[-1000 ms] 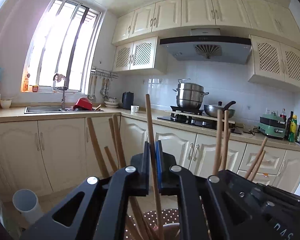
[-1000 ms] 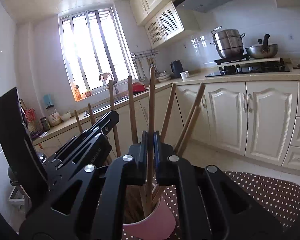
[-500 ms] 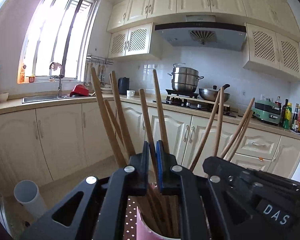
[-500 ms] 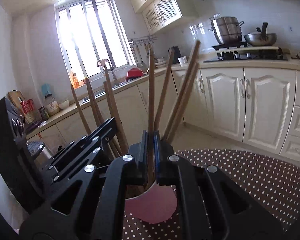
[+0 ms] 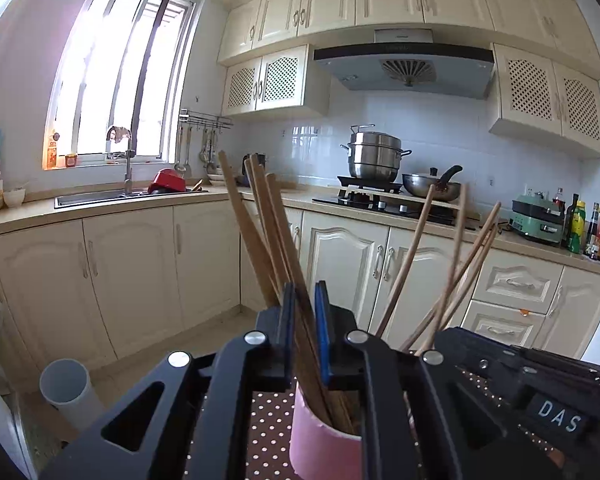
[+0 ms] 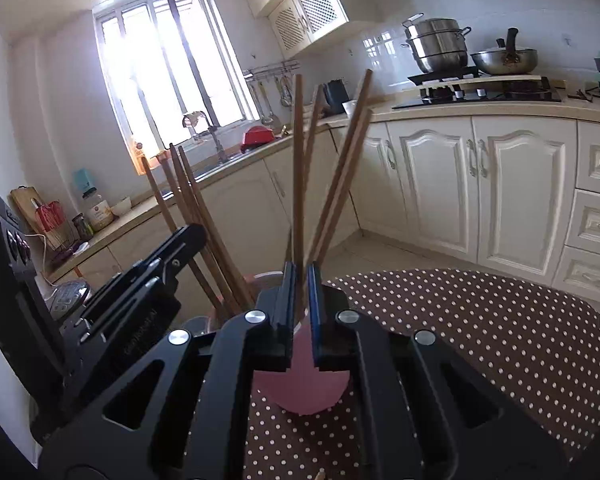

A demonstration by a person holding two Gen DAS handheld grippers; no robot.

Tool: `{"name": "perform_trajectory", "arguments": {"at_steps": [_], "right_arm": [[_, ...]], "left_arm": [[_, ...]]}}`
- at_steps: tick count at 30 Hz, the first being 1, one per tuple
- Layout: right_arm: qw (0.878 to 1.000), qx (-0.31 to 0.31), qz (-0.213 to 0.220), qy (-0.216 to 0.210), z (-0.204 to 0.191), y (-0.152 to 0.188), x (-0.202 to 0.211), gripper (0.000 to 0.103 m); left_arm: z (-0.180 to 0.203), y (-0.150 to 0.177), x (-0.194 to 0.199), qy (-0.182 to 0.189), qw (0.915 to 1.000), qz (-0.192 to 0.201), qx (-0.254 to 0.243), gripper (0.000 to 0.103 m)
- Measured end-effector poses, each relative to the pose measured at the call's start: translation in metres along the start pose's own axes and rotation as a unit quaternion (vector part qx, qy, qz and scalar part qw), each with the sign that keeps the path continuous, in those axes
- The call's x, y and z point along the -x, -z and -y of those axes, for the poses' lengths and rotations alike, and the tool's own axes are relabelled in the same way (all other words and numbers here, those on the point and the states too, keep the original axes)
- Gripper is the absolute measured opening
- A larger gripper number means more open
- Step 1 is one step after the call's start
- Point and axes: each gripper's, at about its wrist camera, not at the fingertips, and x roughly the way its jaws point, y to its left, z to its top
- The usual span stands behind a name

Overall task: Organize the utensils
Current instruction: 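Lower both chopsticks into the pink cup and open both grippers, then move both open grippers away from the cup back over the last chopsticks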

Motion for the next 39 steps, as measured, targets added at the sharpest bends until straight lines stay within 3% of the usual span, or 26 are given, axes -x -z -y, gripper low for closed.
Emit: {"name": "perform_trajectory", "arguments": {"at_steps": [4, 8, 10, 11, 12, 13, 14, 22, 28, 33, 39], "right_arm": [[1.000, -0.014, -0.011, 0.003, 0.002, 0.005, 0.007, 0.007], [0.999, -0.027, -0.023, 0.010, 0.003, 0.008, 0.016, 0.007], [0.999, -0.030, -0.026, 0.021, 0.003, 0.010, 0.024, 0.015], [0.999, -0.031, -0.026, 0.025, 0.002, 0.011, 0.030, 0.036], [0.999, -0.032, -0.022, 0.028, 0.002, 0.012, 0.036, 0.072], [0.999, -0.035, -0.008, 0.035, 0.001, 0.013, 0.046, 0.076], [0.999, -0.033, 0.010, 0.040, -0.001, 0.013, 0.057, 0.076], [0.998, 0.000, 0.027, 0.048, -0.024, 0.013, 0.112, 0.076], [0.997, 0.018, 0.045, 0.058, -0.038, 0.017, 0.155, 0.084], [0.995, 0.033, 0.053, 0.083, -0.048, 0.026, 0.186, 0.090], [0.993, 0.036, 0.030, 0.106, -0.051, 0.050, 0.204, 0.091]], "left_arm": [[0.003, -0.001, 0.012, -0.004, 0.9999, -0.001, -0.012, 0.025], [0.004, -0.002, 0.025, -0.010, 0.9998, -0.004, -0.018, 0.027], [0.002, -0.003, 0.031, -0.012, 0.9998, -0.009, -0.012, 0.028], [0.000, -0.003, 0.034, -0.012, 0.9998, -0.013, -0.008, 0.028], [-0.002, -0.004, 0.038, -0.012, 0.9998, -0.015, -0.006, 0.029], [-0.003, -0.004, 0.043, -0.014, 0.9998, -0.015, -0.004, 0.029], [-0.004, -0.005, 0.049, -0.016, 0.9997, -0.015, -0.003, 0.029], [-0.009, -0.009, 0.102, -0.004, 0.9999, -0.013, 0.004, 0.037], [-0.002, -0.016, 0.150, 0.009, 0.9998, 0.003, -0.018, 0.047], [0.004, -0.019, 0.190, 0.035, 0.9990, 0.010, -0.025, 0.050], [0.007, -0.006, 0.220, 0.058, 0.9976, -0.011, -0.036, 0.050]]}}
